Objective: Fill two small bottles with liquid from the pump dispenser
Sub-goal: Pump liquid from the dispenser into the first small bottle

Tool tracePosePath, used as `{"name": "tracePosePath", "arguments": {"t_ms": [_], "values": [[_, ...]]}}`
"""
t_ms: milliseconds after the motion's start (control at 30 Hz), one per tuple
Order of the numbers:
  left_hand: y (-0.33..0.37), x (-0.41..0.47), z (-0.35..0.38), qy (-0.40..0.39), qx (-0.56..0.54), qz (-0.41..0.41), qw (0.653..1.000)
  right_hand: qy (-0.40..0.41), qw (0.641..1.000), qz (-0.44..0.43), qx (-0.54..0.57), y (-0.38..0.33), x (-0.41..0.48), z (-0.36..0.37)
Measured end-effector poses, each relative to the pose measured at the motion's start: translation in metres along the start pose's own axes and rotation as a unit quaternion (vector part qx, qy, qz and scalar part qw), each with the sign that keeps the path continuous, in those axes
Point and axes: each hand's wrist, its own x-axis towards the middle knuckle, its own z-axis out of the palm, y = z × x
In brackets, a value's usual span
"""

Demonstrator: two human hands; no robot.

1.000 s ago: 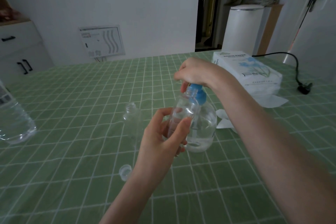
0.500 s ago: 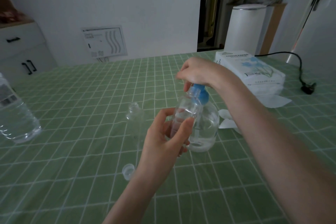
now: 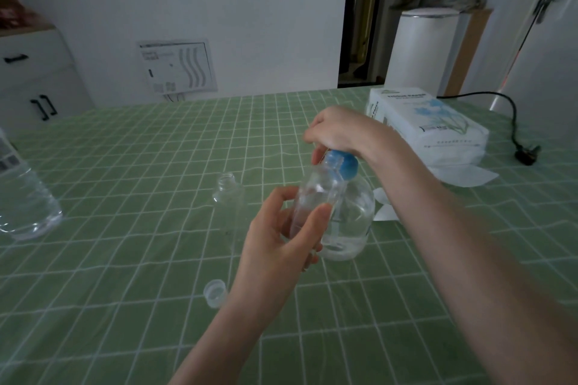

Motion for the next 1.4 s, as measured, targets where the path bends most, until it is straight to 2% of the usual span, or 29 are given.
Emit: {"name": "tracePosePath", "arguments": {"t_ms": [333,733,1033,1400], "values": [[0.000,0.002,0.000,0.000,-0.006,0.007,1.000,0.030,0.999,-0.010,-0.010,-0.005,0.000,-0.009],[-0.002,0.001,-0.001,-0.002,-0.004,0.001,1.000,-0.002,1.000,0.002,-0.014,-0.002,0.000,0.001],[0.000,0.002,0.000,-0.003,0.002,0.007,1.000,0.017,1.000,-0.007,-0.017,-0.004,-0.001,-0.008],[-0.001,0.001,-0.001,0.000,0.006,-0.002,1.000,0.002,1.000,0.002,-0.019,-0.002,0.001,0.000]]}}
